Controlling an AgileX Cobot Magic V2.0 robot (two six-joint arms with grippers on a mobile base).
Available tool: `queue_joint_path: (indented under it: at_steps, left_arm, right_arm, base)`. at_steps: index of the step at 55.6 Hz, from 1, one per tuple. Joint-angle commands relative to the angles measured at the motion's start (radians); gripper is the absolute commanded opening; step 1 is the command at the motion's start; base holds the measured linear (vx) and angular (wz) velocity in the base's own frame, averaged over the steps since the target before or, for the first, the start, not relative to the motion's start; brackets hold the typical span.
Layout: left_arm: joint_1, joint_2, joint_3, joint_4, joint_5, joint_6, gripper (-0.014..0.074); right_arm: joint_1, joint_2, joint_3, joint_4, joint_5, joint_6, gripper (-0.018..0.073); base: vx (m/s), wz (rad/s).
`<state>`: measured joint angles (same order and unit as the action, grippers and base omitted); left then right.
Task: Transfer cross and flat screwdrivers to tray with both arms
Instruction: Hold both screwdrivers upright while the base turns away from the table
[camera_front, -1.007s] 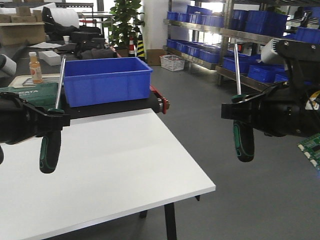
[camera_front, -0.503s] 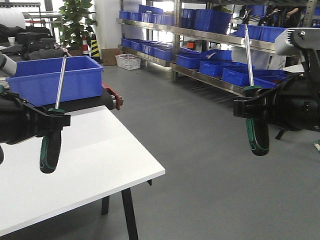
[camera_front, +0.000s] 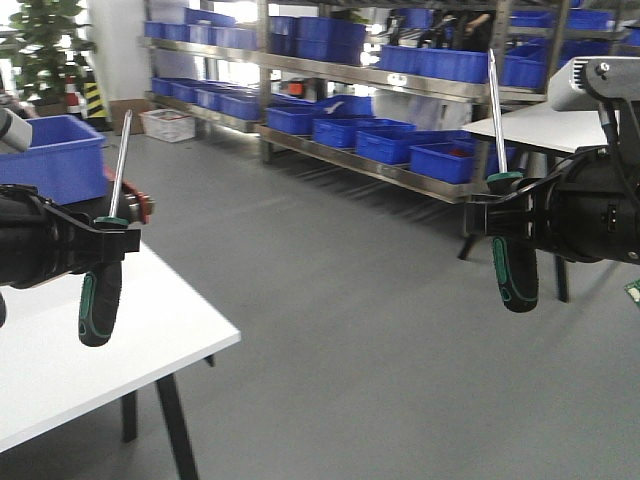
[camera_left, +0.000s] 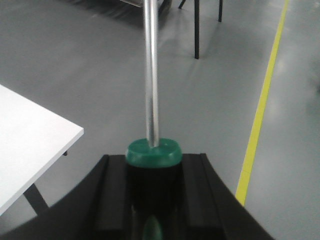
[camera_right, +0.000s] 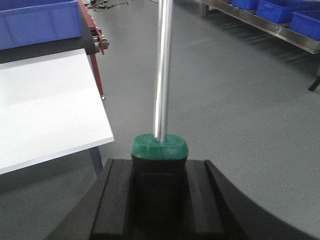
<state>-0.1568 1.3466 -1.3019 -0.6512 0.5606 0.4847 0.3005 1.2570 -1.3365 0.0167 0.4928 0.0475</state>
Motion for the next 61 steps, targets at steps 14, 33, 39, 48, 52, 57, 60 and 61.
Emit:
queue_joint_path:
  at_steps: [14, 33, 39, 48, 52, 57, 60, 61]
  left_arm:
    - [-0.004, -0.036, -0.029, -0.035, -0.07, -0.008, 0.0003]
    - [-0.004, -0.036, -0.029, -0.035, -0.07, -0.008, 0.0003]
    - [-0.004, -0.036, -0.029, -0.035, -0.07, -0.008, 0.0003]
    - [-0.004, -0.036, -0.029, -0.035, -0.07, -0.008, 0.0003]
    - [-0.004, -0.036, -0.029, -0.035, -0.07, -0.008, 0.0003]
    - [-0.004, -0.036, -0.029, -0.035, -0.07, -0.008, 0.0003]
    - [-0.004, -0.036, -0.029, -0.035, -0.07, -0.008, 0.0003]
    - [-0.004, -0.036, -0.029, -0.035, -0.07, -0.008, 0.0003]
  right_arm:
    - [-0.003, -0.029, -0.038, -0.007, -0.094, -0.004, -0.0008]
    - [-0.003, -0.029, -0.038, -0.007, -0.094, -0.004, -0.0008]
    - [-0.003, -0.029, -0.038, -0.007, -0.094, -0.004, -0.0008]
    - [-0.003, -0.029, -0.038, -0.007, -0.094, -0.004, -0.0008]
    - [-0.003, -0.029, -0.038, -0.007, -0.094, -0.004, -0.0008]
    - [-0.003, -0.029, -0.038, -0.006, -0.095, -0.004, -0.0008]
    - [-0.003, -0.029, -0.038, -0.006, -0.095, -0.004, -0.0008]
    - [-0.003, -0.029, -0.038, -0.006, -0.095, -0.004, -0.0008]
  base:
    - [0.02, -0.39]
    - [0.14, -0.4]
    - [0.22, -0.42]
    - [0.25, -0.34]
    - [0.29, -0.24]
    - [0.32, -0.17]
    - [0.34, -0.1]
    - [0.36, -0.06]
